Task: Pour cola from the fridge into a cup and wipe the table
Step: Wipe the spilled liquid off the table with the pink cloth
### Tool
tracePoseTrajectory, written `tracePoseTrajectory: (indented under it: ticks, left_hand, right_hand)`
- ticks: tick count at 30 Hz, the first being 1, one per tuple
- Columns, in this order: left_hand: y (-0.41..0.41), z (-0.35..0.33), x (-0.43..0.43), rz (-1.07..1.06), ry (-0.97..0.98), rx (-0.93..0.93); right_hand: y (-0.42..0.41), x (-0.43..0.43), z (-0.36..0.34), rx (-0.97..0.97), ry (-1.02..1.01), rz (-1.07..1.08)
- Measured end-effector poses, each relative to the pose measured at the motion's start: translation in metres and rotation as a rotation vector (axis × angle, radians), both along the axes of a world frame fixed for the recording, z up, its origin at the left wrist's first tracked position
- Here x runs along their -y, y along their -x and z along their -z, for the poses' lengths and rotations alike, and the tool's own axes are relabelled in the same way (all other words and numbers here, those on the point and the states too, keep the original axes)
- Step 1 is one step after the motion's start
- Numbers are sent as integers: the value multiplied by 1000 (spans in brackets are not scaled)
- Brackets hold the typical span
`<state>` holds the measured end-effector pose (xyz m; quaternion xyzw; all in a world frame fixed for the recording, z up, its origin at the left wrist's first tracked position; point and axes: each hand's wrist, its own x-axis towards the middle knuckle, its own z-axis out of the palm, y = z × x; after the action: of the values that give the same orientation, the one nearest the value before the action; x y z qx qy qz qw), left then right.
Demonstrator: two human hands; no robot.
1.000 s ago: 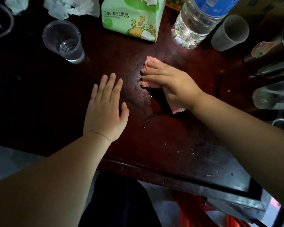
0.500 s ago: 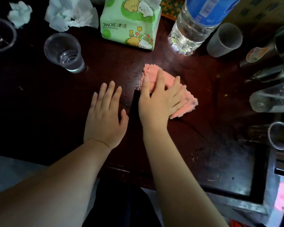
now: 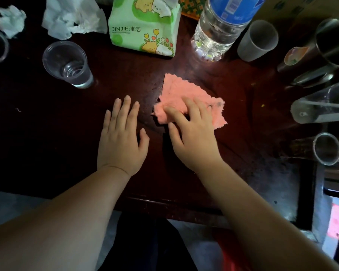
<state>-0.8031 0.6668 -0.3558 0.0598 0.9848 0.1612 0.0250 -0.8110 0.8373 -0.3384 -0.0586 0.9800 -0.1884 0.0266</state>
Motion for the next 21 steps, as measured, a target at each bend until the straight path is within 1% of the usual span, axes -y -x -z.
tracePoseTrajectory:
  ticks: [4, 6, 7, 8, 9, 11, 13, 15, 16, 17, 19, 21]
  left_hand:
    - [1, 0, -1, -9, 6, 16]
    - [1, 1, -1, -13, 9, 18]
    - [1, 1, -1, -12, 8, 15]
    - [0, 0, -1, -9, 5, 13]
    - [0, 0, -1, -4, 0, 12]
    - [0, -1, -1, -3, -11, 9]
    - [-1, -1, -1, -8, -11, 5]
    - [-2, -1, -2, -6, -6, 3]
    - [-1, -2, -2, -4, -6, 6]
    - [-1, -2, -3, -3, -9, 9]
    - [-3, -4, -3, 12, -4, 2]
    - [-4, -8, -2, 68, 4, -31]
  right_hand:
    - [0, -26, -5, 17, -82, -211]
    - [2, -29, -8, 36, -139, -266]
    - [1, -29, -10, 45, -130, -263]
    - [-3, -29, -13, 50, -79, -225]
    - [-10, -31, -17, 40, 1, -140]
    - [-36, -40, -22, -48, 114, 117]
    - [-72, -52, -19, -99, 79, 382]
    - [-105, -62, -11, -10, 6, 633]
    - [-117, -65, -6, 45, -24, 707]
    - [-125, -68, -2, 79, -52, 728]
    - [-134, -70, 2, 104, -88, 682]
    - [-134, -72, 3, 110, -79, 662]
